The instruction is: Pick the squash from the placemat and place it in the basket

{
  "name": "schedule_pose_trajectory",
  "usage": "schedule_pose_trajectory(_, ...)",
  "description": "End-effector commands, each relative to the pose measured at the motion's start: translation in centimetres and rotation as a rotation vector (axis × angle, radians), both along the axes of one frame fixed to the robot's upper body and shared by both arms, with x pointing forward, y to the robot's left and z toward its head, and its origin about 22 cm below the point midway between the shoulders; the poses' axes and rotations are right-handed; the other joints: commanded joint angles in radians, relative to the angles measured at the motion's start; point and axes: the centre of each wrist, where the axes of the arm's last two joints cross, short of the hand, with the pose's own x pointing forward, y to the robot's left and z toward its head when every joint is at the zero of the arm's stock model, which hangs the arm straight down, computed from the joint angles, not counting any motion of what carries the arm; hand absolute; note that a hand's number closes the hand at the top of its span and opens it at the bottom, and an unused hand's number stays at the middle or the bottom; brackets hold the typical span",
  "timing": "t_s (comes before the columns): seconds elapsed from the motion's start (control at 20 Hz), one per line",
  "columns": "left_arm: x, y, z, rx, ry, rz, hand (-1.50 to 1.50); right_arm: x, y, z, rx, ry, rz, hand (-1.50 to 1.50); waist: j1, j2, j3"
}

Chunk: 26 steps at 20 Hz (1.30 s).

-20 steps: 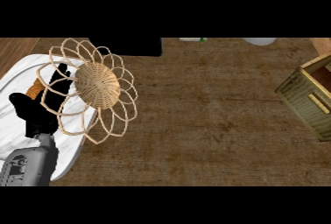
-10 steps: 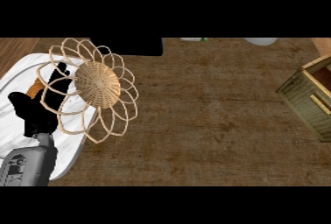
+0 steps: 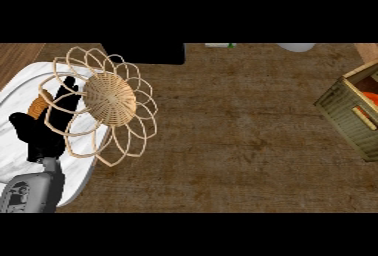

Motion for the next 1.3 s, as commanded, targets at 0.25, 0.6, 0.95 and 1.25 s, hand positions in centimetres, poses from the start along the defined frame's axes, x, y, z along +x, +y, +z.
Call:
schedule_pose_trajectory(0.25,-0.1,0.4,-0.1,-0.016,0.016,0.019,0.00,-0.9,-1.7,2.8,0.092,-0.420,-0.063,-1.50,-0.028,-0.007,-0.002)
schedule_pose_trajectory(0.6,-0.6,1.0,0.6,0.004,0.031,0.034,0.00,-1.5,-2.5,4.1,0.232,-0.634,-0.210,-1.50,-0.042,-0.018,-0.004)
schedule_pose_trajectory(0.95,-1.6,2.5,0.2,0.002,0.038,0.068,0.00,-6.6,-7.4,1.9,0.330,-0.714,-0.216,-1.50,-0.078,-0.029,-0.005)
schedule_pose_trajectory(1.25,-1.2,1.3,-0.8,0.008,0.039,0.086,0.00,-11.1,-9.4,1.8,0.343,-0.724,-0.132,-1.50,-0.092,-0.029,-0.006)
